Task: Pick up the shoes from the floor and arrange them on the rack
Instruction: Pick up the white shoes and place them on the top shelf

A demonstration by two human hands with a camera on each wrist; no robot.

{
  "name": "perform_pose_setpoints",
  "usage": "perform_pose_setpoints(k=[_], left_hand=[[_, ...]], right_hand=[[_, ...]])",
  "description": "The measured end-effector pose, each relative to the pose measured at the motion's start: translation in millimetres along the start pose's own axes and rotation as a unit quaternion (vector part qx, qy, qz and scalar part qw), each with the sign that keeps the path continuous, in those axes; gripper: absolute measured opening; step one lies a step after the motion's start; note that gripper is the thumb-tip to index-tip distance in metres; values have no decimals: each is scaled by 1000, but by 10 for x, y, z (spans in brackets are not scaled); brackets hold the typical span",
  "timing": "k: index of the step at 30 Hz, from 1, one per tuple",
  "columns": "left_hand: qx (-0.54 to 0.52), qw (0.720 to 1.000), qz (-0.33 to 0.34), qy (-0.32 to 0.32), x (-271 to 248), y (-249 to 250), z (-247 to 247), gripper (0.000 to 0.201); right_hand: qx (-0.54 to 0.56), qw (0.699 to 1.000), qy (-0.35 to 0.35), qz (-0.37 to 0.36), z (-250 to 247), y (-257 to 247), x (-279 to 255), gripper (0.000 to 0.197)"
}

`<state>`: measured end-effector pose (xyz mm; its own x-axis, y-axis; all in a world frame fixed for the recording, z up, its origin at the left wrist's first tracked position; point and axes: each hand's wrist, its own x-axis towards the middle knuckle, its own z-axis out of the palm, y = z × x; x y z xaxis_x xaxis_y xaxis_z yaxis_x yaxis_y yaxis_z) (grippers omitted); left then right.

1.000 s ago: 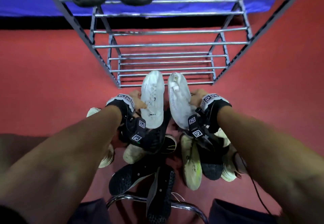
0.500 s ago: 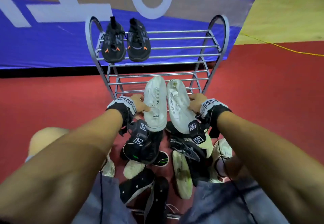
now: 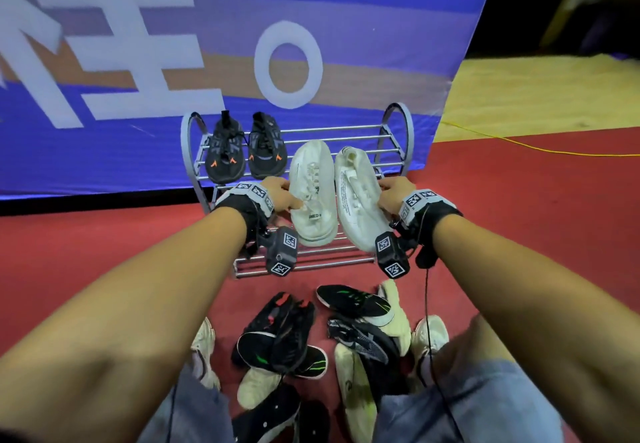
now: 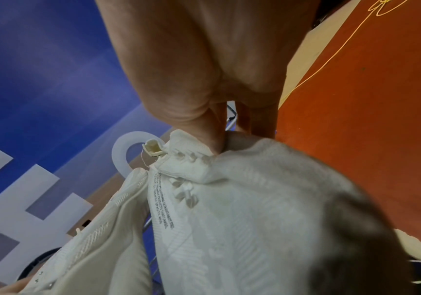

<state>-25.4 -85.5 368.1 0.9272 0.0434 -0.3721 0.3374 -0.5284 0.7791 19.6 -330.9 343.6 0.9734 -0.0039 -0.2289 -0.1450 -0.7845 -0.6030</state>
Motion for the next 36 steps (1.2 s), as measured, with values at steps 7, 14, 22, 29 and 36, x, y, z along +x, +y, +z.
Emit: perform_pose_setpoints(k=[7,14,22,29,36], left_hand=[[-57,998,-12,14,419,286,-57,47],[-91,995,-26,31,1004,508,-48,46],[-56,998,-15,36,1639,624,-12,43],[-91,995,-12,38,2168,641,97,33],[4,999,-3,51,2423,588,111,10]], right_hand=[[40,998,47,2,-205,-121,454,37],[45,995,83,20,-337,-180,1040,36],[81,991,108,17,-319,-172,1720,28],[75,989,124,29,-279,-136,2247,27],[51,992,106,41,-118,-79,2362,31]])
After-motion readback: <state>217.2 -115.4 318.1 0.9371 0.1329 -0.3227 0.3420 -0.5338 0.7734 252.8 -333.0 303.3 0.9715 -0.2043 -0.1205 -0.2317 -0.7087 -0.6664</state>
